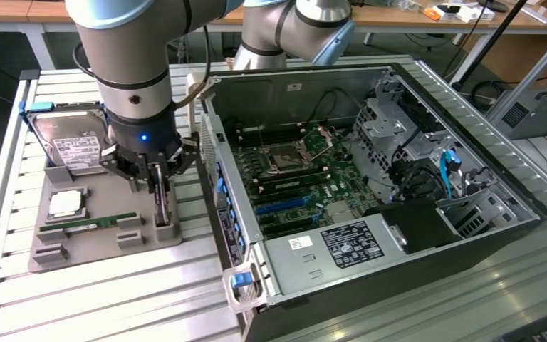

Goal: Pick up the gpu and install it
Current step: 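Pick up the gpu and move the gpu toward the slot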

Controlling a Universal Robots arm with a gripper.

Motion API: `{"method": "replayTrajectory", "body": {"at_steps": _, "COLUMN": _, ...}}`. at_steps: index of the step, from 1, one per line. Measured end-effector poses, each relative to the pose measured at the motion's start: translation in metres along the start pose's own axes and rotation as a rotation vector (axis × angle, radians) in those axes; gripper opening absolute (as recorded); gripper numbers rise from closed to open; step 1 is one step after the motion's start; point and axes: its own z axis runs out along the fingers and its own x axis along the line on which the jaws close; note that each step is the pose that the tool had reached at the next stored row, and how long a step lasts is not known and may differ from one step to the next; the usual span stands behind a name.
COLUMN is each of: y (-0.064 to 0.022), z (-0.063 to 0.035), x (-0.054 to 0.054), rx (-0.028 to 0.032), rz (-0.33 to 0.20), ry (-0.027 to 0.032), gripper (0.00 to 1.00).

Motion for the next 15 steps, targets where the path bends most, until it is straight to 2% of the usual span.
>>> {"method": "replayTrajectory", "body": {"at_steps": 7, "y": 0.0007, "z": -0.0158, "x": 0.000, "rx": 0.0001, "rz": 0.000, "ry": 0.0001, "gripper": 0.27}}
{"method": "replayTrajectory", "body": {"at_steps": 15, "y": 0.0020, "z": -0.0461, "x": -0.001, "rx": 0.0000, "rz": 0.000, "ry": 0.0000, "gripper": 0.27}}
